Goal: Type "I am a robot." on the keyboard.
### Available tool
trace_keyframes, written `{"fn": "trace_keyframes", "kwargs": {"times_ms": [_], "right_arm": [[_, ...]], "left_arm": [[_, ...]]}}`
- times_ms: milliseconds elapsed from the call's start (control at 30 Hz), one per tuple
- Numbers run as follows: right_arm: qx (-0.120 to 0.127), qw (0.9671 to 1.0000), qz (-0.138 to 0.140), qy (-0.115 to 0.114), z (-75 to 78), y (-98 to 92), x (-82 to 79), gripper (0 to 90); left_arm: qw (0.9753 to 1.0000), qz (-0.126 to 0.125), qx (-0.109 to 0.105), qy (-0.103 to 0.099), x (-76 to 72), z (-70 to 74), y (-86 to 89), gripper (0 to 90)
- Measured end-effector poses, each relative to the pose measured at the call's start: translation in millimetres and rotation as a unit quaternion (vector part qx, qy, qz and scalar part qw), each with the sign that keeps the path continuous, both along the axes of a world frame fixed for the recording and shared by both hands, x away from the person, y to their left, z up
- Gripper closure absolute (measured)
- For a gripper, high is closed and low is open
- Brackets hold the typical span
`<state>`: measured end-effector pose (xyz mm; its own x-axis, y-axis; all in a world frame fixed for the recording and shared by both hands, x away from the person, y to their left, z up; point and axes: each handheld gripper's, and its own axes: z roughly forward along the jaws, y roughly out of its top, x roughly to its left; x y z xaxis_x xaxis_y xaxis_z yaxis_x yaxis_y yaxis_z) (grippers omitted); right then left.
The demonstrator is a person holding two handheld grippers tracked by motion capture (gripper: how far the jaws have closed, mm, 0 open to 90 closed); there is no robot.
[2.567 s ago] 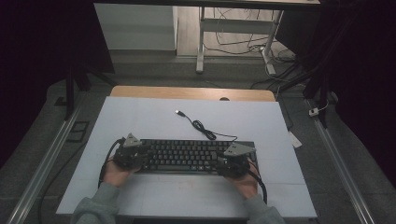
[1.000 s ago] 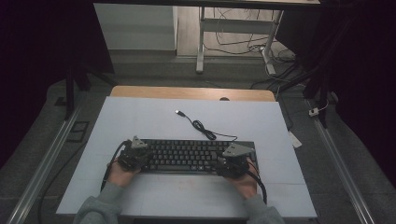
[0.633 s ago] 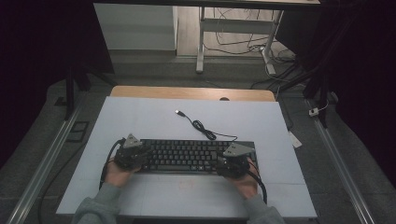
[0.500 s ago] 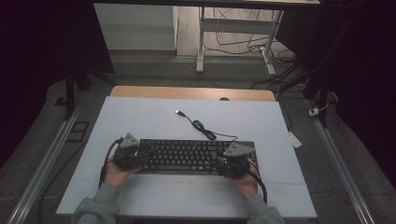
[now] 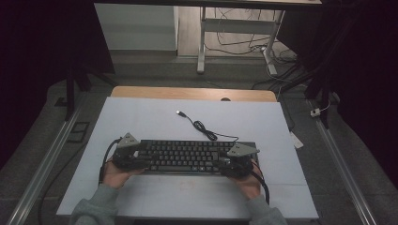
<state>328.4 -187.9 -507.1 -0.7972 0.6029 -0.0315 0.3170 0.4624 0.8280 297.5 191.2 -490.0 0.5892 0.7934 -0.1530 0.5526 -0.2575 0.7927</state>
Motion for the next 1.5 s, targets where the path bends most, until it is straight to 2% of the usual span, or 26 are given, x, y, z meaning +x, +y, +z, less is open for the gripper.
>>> {"fn": "trace_keyframes", "kwargs": {"times_ms": [567,767,1200,1500], "right_arm": [[-0.002,1.0,0.0,-0.002,1.2,0.2,-0.4,47.6],[0.004,1.0,0.003,-0.005,3.4,1.5,-0.9,47.6],[0.034,0.9994,0.008,0.0,14.7,8.7,-3.6,49.0],[0.033,0.9994,0.007,0.005,20.2,18.2,-3.5,55.6]], "left_arm": [[0.9996,0.002,0.023,0.014,2.3,-3.9,-2.3,31.5],[0.9994,0.002,0.031,0.016,2.6,-5.1,-3.6,31.4],[0.999,0.0,0.041,0.016,2.9,-6.4,-5.9,31.0],[0.9987,-0.002,0.047,0.018,3.2,-7.5,-7.7,30.6]]}}
